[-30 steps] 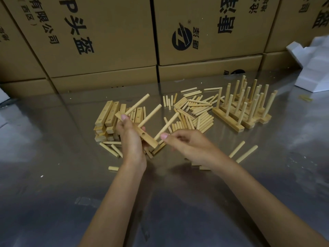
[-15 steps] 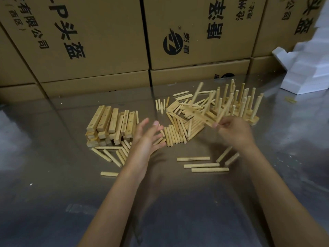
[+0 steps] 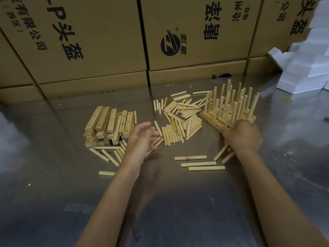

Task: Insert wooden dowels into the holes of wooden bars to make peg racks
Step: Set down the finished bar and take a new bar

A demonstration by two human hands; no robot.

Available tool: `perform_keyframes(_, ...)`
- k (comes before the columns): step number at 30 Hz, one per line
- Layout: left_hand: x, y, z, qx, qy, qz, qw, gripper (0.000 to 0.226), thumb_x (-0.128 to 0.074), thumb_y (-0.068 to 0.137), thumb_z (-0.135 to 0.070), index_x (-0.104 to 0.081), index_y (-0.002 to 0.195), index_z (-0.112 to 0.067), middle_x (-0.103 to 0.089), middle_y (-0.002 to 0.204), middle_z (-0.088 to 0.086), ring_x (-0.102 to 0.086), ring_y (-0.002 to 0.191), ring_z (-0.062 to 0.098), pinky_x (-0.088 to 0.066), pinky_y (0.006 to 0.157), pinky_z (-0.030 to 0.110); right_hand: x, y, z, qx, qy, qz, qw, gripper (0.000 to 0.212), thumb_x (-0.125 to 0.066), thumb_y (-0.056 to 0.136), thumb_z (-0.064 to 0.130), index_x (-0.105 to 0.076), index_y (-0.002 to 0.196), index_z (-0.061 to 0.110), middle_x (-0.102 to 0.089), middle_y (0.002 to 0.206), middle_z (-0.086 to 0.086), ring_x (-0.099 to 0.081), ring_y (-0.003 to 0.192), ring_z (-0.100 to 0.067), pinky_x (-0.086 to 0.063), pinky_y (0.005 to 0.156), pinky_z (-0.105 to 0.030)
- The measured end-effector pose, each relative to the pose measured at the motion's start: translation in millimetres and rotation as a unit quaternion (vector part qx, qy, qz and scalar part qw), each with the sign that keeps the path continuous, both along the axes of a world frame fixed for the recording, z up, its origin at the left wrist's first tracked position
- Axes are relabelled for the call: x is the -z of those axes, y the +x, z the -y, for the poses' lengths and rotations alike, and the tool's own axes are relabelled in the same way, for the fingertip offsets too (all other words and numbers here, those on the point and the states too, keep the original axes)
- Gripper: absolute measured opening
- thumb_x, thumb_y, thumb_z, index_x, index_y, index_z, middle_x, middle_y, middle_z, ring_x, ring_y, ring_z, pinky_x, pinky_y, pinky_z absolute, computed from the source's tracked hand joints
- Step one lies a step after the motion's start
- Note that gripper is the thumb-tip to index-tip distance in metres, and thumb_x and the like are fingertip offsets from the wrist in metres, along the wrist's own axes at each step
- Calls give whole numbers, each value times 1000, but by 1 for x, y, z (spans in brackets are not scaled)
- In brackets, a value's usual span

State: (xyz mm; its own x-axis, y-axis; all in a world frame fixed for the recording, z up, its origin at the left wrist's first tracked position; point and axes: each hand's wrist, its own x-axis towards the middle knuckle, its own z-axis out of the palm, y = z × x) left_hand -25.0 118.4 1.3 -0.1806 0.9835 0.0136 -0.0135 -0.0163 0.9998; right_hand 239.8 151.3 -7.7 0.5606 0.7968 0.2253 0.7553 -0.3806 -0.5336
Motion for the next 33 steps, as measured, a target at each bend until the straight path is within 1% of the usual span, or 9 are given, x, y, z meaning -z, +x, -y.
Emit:
perform_keyframes(2, 1, -2, 1, -16, 5, -55, 998, 17, -54, 100, -21, -63, 113, -30, -74, 101, -2, -68, 99, 14, -57, 86, 33, -1, 1, 1, 3, 5, 0, 1000, 47, -75, 81, 46, -62, 104, 8, -63, 104, -15, -55, 107, -34, -46, 80, -41)
perform_keyframes(4, 2, -6, 0, -32, 12, -105, 994, 20, -52, 100, -17, -64, 110, -30, -71, 105, -2, -65, 99, 12, -55, 90, 36, -5, 2, 2, 7, 8, 12, 1000, 41, -76, 80, 46, -63, 93, 9, -64, 91, -11, -59, 91, -32, -42, 68, -34)
perform_keyframes(8, 2, -18, -4, -67, 27, -219, 973, 21, -52, 99, -14, -65, 105, -28, -66, 104, -8, -60, 94, 5, -44, 73, 22, -16, -9, 5, -31, 7, -2, 1000, 28, -70, 83, 37, -61, 65, 17, -54, 63, 0, -53, 65, -25, -36, 62, -30)
perform_keyframes(14, 4, -33, -4, -91, 61, -440, 891, 27, -52, 96, -4, -70, 114, -13, -65, 115, 2, -56, 112, 19, -47, 96, 36, -9, -68, 19, -198, 21, 34, 979, 32, -59, 87, 31, -59, 60, 13, -58, 59, 0, -56, 60, -20, -39, 61, -30)
perform_keyframes(18, -1, -46, -4, -219, 152, -496, 827, 28, -57, 91, -3, -67, 117, -8, -59, 122, 10, -43, 120, 24, -32, 104, 36, -1, -88, 23, -250, 24, 63, 966, 36, -55, 90, 33, -55, 58, 14, -58, 58, 3, -57, 60, -19, -38, 60, -31)
perform_keyframes(21, -1, -61, -5, -307, 121, -543, 772, 39, -61, 89, -11, -58, 127, -4, -48, 137, 18, -37, 134, 33, -25, 113, 47, 3, -94, 25, -262, 29, 65, 963, 36, -54, 90, 31, -52, 58, 15, -57, 57, 4, -56, 60, -18, -38, 60, -31)
perform_keyframes(25, 4, -83, -10, -327, 50, -484, 810, 56, -55, 98, -28, -41, 145, -2, -40, 149, 22, -29, 143, 38, -22, 117, 53, 5, -95, 25, -265, 40, 59, 962, 36, -53, 91, 30, -50, 57, 16, -54, 55, 5, -55, 58, -15, -38, 59, -31)
perform_keyframes(28, 6, -93, -15, -333, 52, -418, 844, 42, -51, 102, -27, -54, 137, -4, -58, 133, 21, -45, 130, 38, -39, 107, 54, 7, -96, 24, -267, 48, 51, 961, 36, -54, 91, 31, -51, 58, 16, -55, 55, 5, -54, 57, -14, -39, 59, -30)
perform_keyframes(33, 4, -98, -15, -372, 76, -369, 848, 32, -57, 99, -14, -65, 129, -9, -67, 117, 22, -56, 117, 37, -47, 100, 49, 11, -96, 22, -269, 59, 32, 961, 34, -55, 90, 32, -56, 62, 14, -57, 55, 5, -55, 57, -14, -41, 57, -29)
